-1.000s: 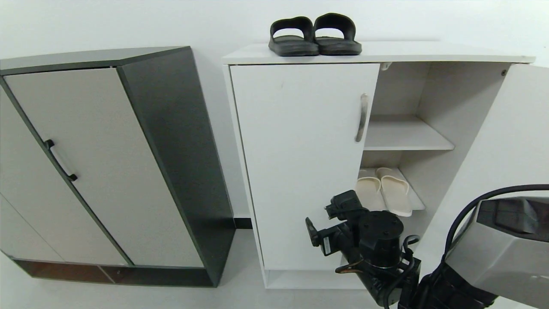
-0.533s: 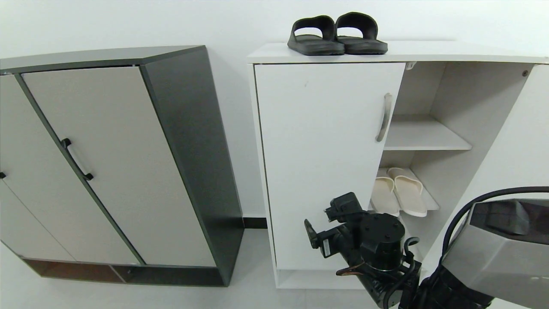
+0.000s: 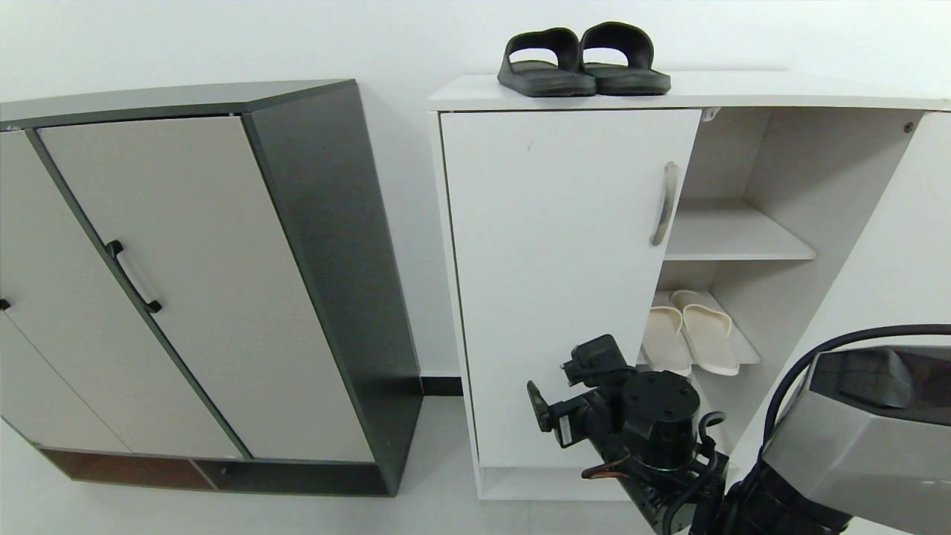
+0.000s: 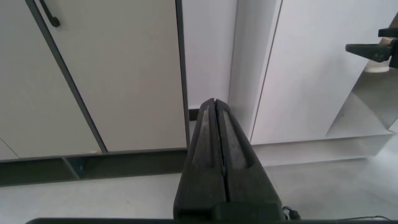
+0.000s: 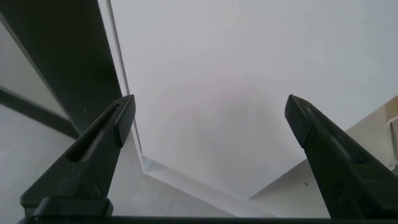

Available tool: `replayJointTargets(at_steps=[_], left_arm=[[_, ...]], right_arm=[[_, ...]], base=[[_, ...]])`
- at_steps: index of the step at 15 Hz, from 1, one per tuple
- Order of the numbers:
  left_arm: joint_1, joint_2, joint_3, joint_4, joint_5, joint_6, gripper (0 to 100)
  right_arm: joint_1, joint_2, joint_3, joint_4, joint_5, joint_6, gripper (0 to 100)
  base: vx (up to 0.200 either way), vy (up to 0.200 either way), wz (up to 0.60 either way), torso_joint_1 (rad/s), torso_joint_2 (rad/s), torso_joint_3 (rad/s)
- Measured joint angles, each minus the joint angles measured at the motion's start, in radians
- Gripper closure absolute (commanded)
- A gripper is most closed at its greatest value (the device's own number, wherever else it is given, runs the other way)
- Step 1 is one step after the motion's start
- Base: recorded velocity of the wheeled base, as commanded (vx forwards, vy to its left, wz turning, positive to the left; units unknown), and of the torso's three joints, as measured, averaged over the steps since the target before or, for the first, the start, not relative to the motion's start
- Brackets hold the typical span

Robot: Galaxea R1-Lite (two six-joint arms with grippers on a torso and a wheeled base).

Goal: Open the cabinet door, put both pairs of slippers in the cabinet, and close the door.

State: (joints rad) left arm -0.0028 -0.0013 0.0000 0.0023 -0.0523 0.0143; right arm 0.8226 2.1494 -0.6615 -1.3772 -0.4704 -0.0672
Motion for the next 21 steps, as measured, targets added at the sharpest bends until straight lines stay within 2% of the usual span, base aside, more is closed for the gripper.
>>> replayJointTargets(at_steps=[3, 10, 21], left_arm=[[0.0, 0.0, 0.0, 0.001, 0.0, 0.0, 100], [0.0, 0.0, 0.0, -0.001, 0.0, 0.0, 100], [-0.001, 0.0, 0.0, -0.001, 0.0, 0.0, 100]], right_arm=[[0.001, 0.003, -0.003, -0.001, 0.001, 0.0, 0], [0.001, 0.006, -0.002, -0.001, 0.001, 0.0, 0], [0.002, 0.006, -0.001, -0.001, 0.001, 0.0, 0]], base=[[0.0, 0.0, 0.0, 0.022, -0.21, -0.329], [0.0, 0.0, 0.0, 0.091, -0.49, -0.35], [0.0, 0.0, 0.0, 0.172, -0.49, -0.316]])
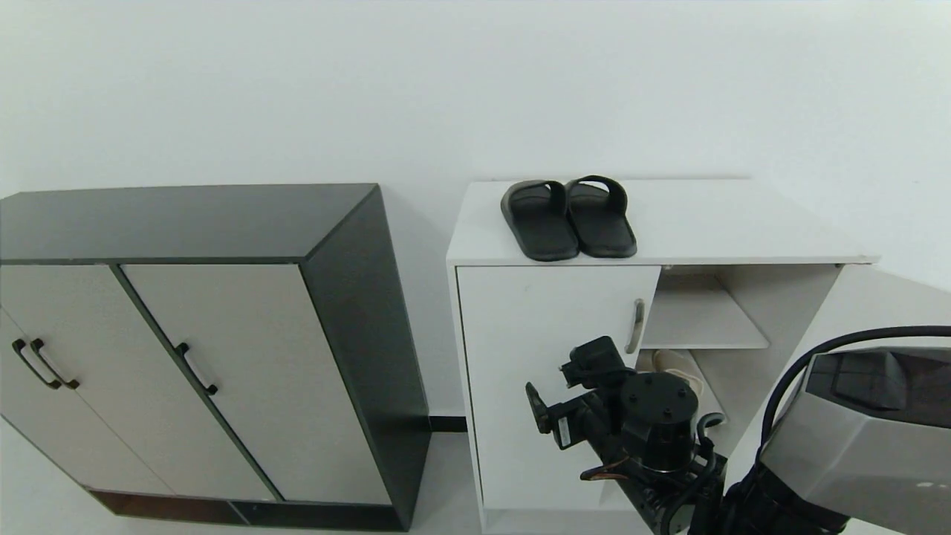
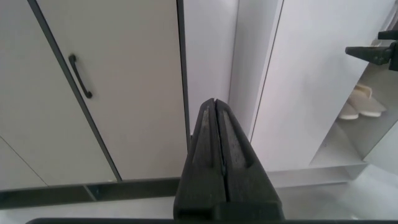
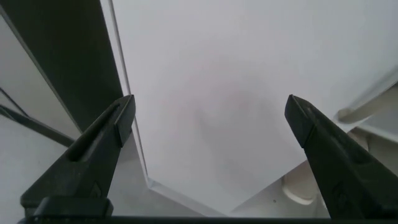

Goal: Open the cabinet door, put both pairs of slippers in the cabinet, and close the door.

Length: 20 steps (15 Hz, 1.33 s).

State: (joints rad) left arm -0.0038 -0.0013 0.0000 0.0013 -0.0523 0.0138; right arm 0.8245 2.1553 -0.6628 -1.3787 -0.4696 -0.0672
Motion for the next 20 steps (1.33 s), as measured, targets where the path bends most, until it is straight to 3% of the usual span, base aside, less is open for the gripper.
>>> replayJointTargets(at_steps=[8, 14, 16, 18, 20], left_arm=[[0.001, 0.0, 0.0, 0.0, 0.0, 0.0, 100], [0.001, 0.0, 0.0, 0.0, 0.0, 0.0, 100], [0.001, 0.0, 0.0, 0.0, 0.0, 0.001, 100], [0.001, 0.0, 0.0, 0.0, 0.0, 0.001, 100], [0.001, 0.0, 0.0, 0.0, 0.0, 0.001, 100]], right_arm=[[0.0, 0.0, 0.0, -0.006, 0.0, 0.0, 0], [0.0, -0.009, -0.003, -0.026, 0.018, -0.041, 0], [0.003, -0.053, -0.023, 0.106, 0.017, -0.042, 0], [0.006, -0.123, -0.067, 0.355, 0.014, 0.003, 0], [0.021, -0.212, -0.196, 0.657, 0.0, 0.129, 0]], base=[[0.0, 0.0, 0.0, 0.224, -0.54, -0.313], [0.0, 0.0, 0.0, 0.05, -0.11, -0.059], [0.0, 0.0, 0.0, 0.0, 0.0, 0.0], [0.0, 0.0, 0.0, 0.0, 0.0, 0.0], [0.0, 0.0, 0.0, 0.0, 0.0, 0.0]])
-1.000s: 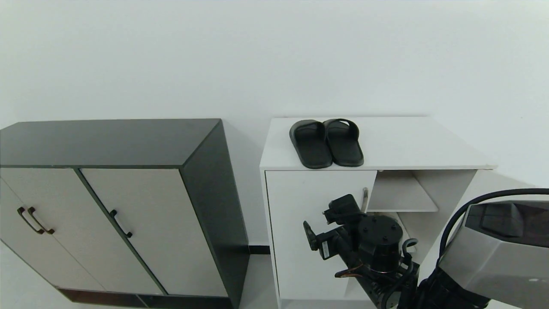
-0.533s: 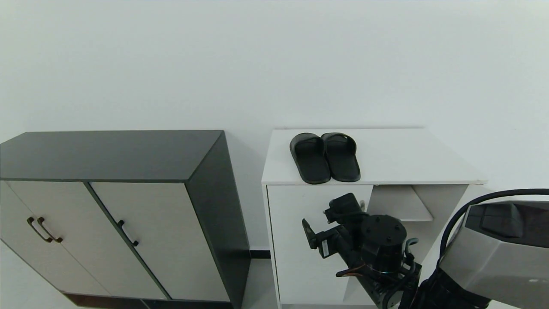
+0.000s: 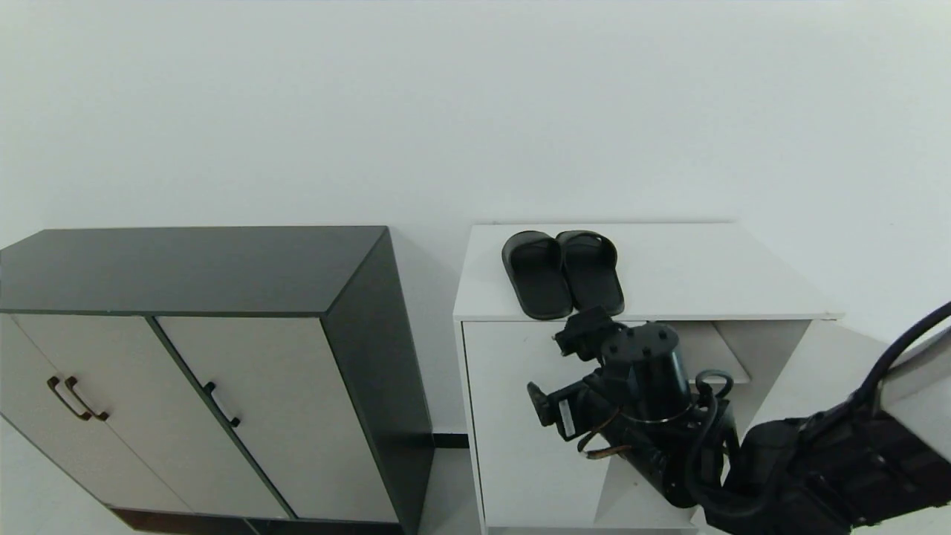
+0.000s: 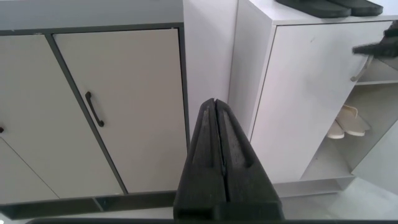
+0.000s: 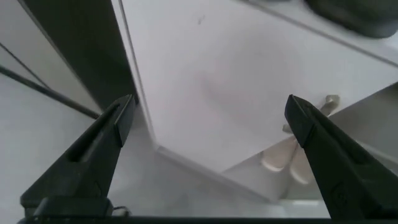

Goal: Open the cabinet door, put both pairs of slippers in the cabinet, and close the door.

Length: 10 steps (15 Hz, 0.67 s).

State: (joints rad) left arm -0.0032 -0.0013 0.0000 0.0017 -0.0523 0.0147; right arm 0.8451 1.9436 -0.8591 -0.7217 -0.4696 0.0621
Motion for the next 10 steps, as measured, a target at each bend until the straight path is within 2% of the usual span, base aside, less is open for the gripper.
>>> replayJointTargets(at_steps=[2, 4, 7, 10], left_arm=[[0.0, 0.0, 0.0, 0.0, 0.0, 0.0, 100], [0.0, 0.0, 0.0, 0.0, 0.0, 0.001, 100], [0.0, 0.0, 0.0, 0.0, 0.0, 0.002, 100], [0.0, 0.0, 0.0, 0.0, 0.0, 0.002, 100]], right_arm=[[0.008, -0.053, -0.099, 0.133, -0.042, 0.075, 0], [0.006, -0.078, -0.221, 0.216, -0.147, 0.122, 0], [-0.018, -0.076, -0.267, 0.225, -0.169, 0.13, 0], [-0.027, -0.059, -0.263, 0.194, -0.169, 0.129, 0]], base=[[0.0, 0.0, 0.0, 0.0, 0.0, 0.0], [0.0, 0.0, 0.0, 0.0, 0.0, 0.0], [0.0, 0.0, 0.0, 0.0, 0.0, 0.0], [0.2, 0.0, 0.0, -0.004, 0.0, 0.004]])
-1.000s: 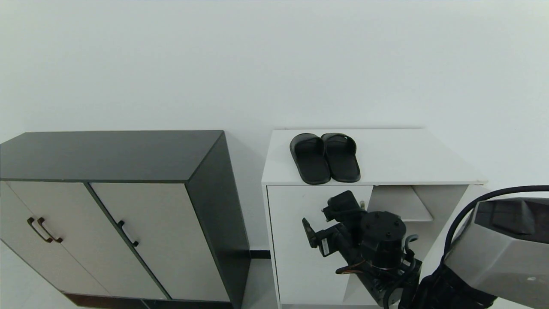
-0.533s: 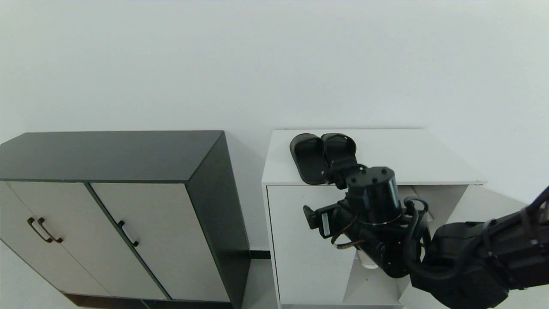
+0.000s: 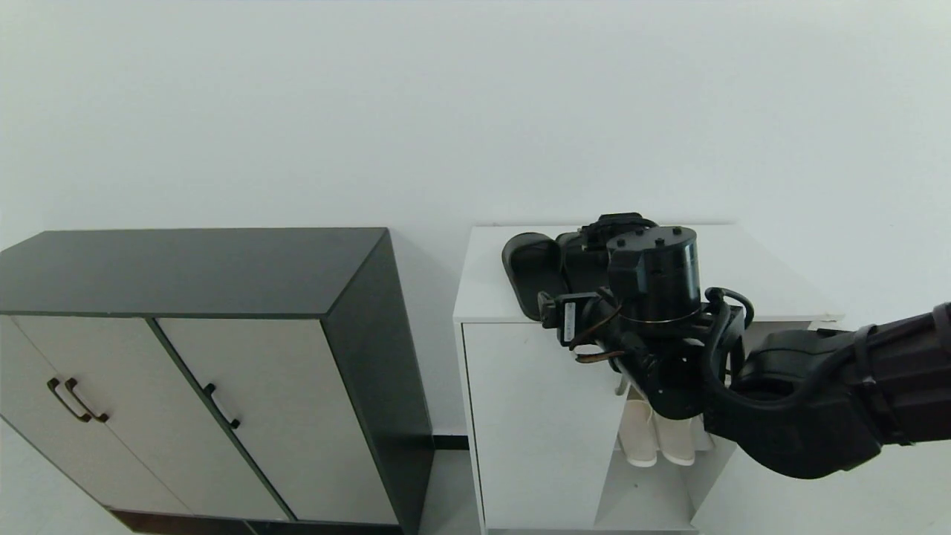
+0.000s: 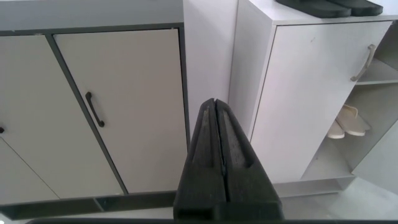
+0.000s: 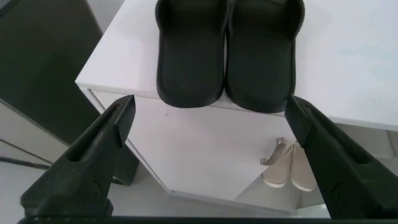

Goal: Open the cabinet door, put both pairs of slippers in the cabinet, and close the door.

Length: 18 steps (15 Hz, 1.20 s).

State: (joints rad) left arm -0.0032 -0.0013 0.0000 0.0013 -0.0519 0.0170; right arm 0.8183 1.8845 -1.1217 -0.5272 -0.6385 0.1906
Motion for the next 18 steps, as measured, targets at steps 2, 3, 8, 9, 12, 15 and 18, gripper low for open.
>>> replayJointTargets(at_steps=[2, 3, 8, 9, 12, 15, 18], left_arm=[[0.0, 0.0, 0.0, 0.001, 0.0, 0.0, 100], [0.0, 0.0, 0.0, 0.0, 0.0, 0.0, 100], [0.0, 0.0, 0.0, 0.001, -0.001, 0.0, 100], [0.001, 0.0, 0.0, 0.0, 0.0, 0.0, 100], [0.0, 0.0, 0.0, 0.0, 0.0, 0.0, 100], [-0.001, 0.0, 0.0, 0.0, 0.0, 0.0, 100], [0.0, 0.0, 0.0, 0.0, -0.001, -0.001, 100]], right_arm=[[-0.004, 0.009, 0.004, -0.017, 0.0, -0.002, 0], [-0.01, 0.017, 0.005, -0.016, 0.0, -0.002, 0], [-0.018, 0.049, 0.005, -0.033, 0.001, 0.002, 0], [-0.023, 0.06, 0.006, -0.054, 0.001, 0.002, 0], [-0.045, 0.113, 0.012, -0.133, 0.004, -0.026, 0], [-0.069, 0.156, 0.004, -0.156, 0.015, -0.037, 0], [-0.09, 0.202, -0.033, -0.158, 0.016, -0.039, 0]], base=[[0.2, 0.0, 0.0, 0.007, 0.0, 0.005], [0.2, 0.0, 0.0, 0.012, 0.01, -0.002], [0.16, 0.0, 0.0, 0.007, 0.0, 0.002], [0.0, 0.0, 0.0, 0.0, 0.0, 0.0], [0.0, 0.0, 0.0, 0.0, 0.0, 0.0], [0.0, 0.0, 0.0, 0.0, 0.0, 0.0], [0.0, 0.0, 0.0, 0.0, 0.0, 0.0]])
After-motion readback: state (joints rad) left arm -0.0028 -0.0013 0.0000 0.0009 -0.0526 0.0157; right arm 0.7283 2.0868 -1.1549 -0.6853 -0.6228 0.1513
